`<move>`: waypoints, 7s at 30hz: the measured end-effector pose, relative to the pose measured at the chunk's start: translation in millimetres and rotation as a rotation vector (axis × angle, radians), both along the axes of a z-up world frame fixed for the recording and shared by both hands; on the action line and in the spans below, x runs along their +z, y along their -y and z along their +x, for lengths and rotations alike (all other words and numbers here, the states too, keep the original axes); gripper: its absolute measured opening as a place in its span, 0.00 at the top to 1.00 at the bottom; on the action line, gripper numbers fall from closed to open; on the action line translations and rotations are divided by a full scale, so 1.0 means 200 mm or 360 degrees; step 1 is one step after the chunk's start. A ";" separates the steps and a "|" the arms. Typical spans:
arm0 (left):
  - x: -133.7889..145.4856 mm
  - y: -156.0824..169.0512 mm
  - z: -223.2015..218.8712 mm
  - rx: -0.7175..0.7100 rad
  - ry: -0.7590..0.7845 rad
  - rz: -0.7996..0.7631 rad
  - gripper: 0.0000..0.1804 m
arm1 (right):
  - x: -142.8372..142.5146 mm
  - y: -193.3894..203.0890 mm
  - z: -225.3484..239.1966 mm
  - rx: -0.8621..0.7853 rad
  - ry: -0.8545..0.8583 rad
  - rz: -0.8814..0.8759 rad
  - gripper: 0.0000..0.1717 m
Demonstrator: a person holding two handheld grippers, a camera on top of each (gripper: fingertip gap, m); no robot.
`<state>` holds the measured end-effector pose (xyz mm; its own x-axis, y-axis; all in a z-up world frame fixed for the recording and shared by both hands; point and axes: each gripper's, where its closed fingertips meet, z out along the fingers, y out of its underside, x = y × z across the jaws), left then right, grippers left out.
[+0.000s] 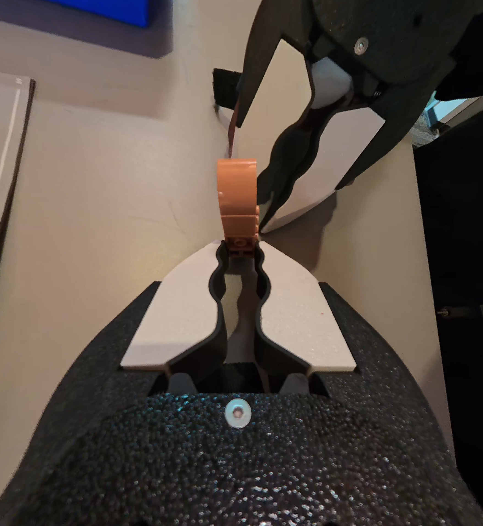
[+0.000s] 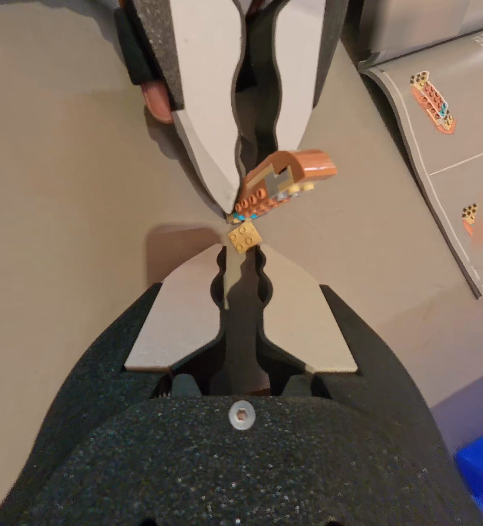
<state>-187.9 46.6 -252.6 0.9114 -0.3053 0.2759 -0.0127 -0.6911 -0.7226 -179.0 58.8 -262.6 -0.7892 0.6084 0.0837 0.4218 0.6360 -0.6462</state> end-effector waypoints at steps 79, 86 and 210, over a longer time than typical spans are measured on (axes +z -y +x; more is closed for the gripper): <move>-0.01 0.03 0.00 -0.0247 -0.0213 0.0123 0.91 | 0.02 0.07 -0.03 0.0201 -0.0131 -0.0084 0.96; -0.01 0.03 0.00 -0.0254 -0.0233 0.0131 0.91 | 0.02 0.07 -0.03 0.0203 -0.0134 -0.0079 0.94; 0.06 -0.01 0.01 -0.0300 -0.0364 0.0343 0.91 | 0.14 0.07 -0.02 0.0295 -0.0311 -0.0251 0.98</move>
